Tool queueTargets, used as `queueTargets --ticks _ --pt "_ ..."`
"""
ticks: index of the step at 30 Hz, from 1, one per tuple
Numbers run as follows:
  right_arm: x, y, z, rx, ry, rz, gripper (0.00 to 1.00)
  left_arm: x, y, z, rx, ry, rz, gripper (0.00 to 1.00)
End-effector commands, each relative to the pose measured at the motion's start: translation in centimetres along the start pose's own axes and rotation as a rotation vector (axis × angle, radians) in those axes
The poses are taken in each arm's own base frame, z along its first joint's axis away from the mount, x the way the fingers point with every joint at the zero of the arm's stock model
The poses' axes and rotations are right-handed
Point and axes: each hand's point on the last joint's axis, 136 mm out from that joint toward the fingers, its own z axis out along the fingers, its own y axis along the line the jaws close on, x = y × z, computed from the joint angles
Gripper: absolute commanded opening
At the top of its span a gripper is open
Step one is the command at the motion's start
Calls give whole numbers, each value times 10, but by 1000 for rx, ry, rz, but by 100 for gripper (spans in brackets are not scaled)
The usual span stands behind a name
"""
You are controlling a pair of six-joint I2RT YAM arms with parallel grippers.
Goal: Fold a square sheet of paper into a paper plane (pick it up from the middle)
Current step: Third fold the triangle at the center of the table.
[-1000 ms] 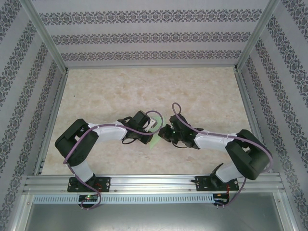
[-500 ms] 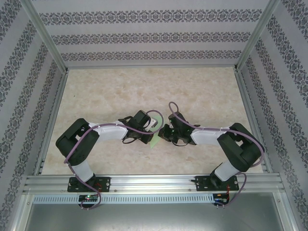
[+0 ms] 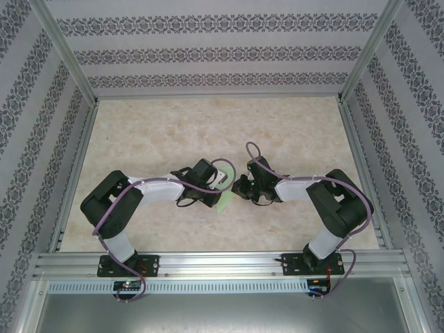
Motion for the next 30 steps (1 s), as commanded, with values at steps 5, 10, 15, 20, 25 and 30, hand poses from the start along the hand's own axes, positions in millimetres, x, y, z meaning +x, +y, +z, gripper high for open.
queueTargets --ticks 5,10,15,20,25,30 --pt "-17 12 -16 -7 -37 -54 10 15 7 5 -19 64 4 0" --pt "-11 -4 1 16 7 -22 10 12 5 4 -15 59 7 0" --pt "-9 -11 6 28 19 -13 11 6 4 1 -14 49 4 0" --pt "-20 12 -16 0 -31 -64 13 -9 -1 -15 -19 -8 -14 13" --pt "-25 24 -36 -9 -67 -97 16 -42 -10 -52 -12 -122 -21 31" --pt "-23 15 -44 10 -85 -87 21 -55 -16 -70 2 -159 -37 30"
